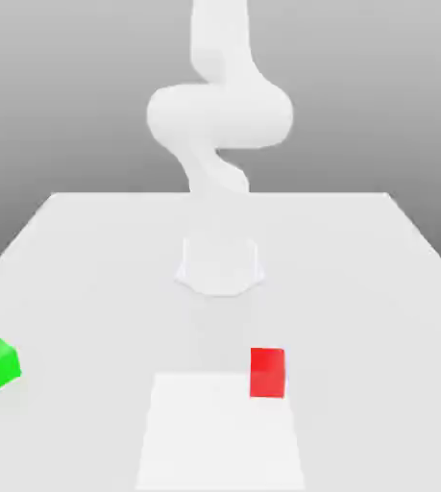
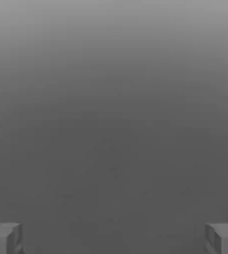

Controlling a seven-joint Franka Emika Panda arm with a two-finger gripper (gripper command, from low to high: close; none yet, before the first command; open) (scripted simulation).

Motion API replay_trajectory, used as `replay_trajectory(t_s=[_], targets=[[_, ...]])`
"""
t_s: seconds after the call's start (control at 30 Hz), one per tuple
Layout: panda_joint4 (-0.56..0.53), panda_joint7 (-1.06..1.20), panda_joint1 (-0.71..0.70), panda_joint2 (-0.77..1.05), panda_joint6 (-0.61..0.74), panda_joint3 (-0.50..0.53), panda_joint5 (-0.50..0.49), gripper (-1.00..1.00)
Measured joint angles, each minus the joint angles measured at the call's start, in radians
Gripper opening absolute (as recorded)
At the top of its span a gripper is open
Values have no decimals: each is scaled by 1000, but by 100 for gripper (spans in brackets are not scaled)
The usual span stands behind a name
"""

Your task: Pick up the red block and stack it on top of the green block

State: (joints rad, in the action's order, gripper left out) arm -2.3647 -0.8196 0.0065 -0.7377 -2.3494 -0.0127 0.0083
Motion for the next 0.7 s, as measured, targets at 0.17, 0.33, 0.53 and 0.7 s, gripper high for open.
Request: replay_trajectory(t_s=[0.17,0.33,0.53,0.7], targets=[[-152,-45,11,151,-119,-38,23,0],[-306,-95,27,303,-237,-77,40,0],[-505,-172,46,527,-406,-133,51,0],[-540,-277,61,793,-614,-113,-54,0]])
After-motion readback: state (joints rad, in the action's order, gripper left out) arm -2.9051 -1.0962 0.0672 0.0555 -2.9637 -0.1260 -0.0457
